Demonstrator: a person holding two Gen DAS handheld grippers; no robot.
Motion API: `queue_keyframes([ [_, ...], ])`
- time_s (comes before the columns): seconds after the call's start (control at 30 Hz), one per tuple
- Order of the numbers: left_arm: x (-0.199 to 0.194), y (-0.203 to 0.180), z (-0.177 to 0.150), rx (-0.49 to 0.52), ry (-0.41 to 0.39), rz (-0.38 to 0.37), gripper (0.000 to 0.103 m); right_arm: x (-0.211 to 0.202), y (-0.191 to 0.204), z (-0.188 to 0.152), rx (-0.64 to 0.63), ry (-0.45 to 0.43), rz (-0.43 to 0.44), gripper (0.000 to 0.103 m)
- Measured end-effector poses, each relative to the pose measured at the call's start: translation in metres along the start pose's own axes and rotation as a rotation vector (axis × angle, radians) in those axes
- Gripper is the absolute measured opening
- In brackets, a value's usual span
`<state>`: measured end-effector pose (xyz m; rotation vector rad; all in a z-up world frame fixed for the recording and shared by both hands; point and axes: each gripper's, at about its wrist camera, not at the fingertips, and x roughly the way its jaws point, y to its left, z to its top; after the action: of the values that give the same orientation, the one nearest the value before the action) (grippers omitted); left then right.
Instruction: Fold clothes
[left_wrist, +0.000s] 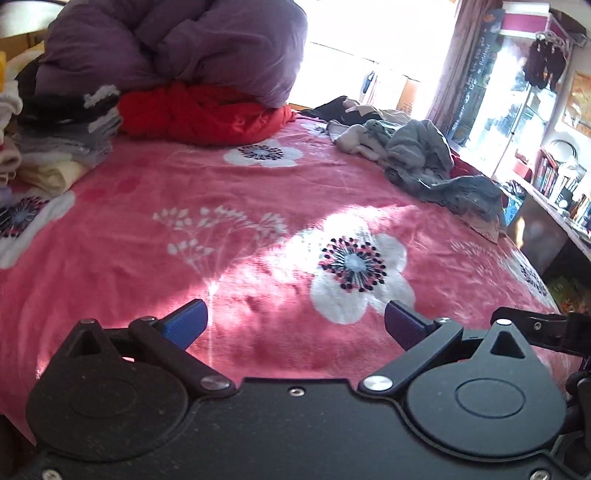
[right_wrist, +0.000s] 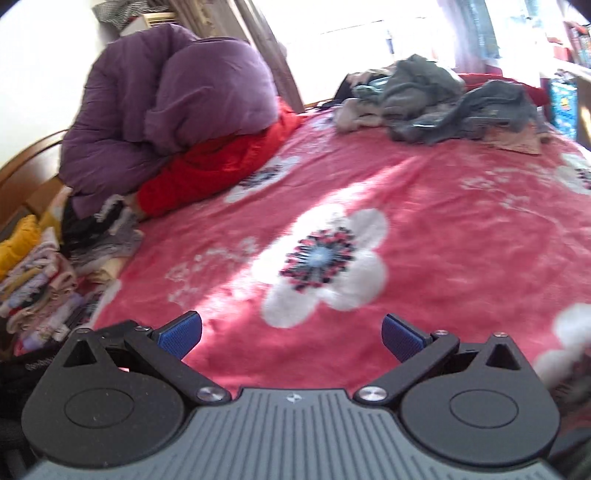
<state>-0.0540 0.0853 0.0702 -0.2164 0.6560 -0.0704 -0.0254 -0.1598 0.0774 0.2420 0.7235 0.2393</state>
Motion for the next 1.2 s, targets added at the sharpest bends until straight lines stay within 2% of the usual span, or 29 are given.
queue_keyframes([
  [0.1,-0.007,-0.019,-0.006,0.050,0.000,0.021,0.103,-0.017,-0.021,-0.010,0.004,-0.012,-0.082,0.103],
  [0.33,-0.029,-0.048,-0.006,0.108,-0.033,0.114,0.103,-0.026,-0.034,-0.016,0.006,-0.028,-0.112,0.103],
  [0.5,-0.029,-0.055,-0.003,0.123,-0.047,0.167,0.103,-0.030,-0.039,-0.018,0.003,-0.043,-0.128,0.103],
  [0.63,-0.015,-0.055,-0.006,0.095,-0.008,0.147,0.103,-0.023,-0.042,-0.022,-0.003,-0.045,-0.135,0.103],
  [0.8,0.007,-0.065,-0.015,0.150,-0.005,0.157,0.103,-0.014,-0.044,-0.027,-0.009,-0.046,-0.145,0.103],
  [0.97,0.030,-0.066,-0.026,0.163,0.015,0.146,0.103,-0.004,-0.047,-0.032,-0.016,-0.048,-0.154,0.103],
  [1.2,0.041,-0.055,-0.027,0.136,0.038,0.125,0.103,0.009,-0.049,-0.036,-0.023,-0.053,-0.156,0.103],
])
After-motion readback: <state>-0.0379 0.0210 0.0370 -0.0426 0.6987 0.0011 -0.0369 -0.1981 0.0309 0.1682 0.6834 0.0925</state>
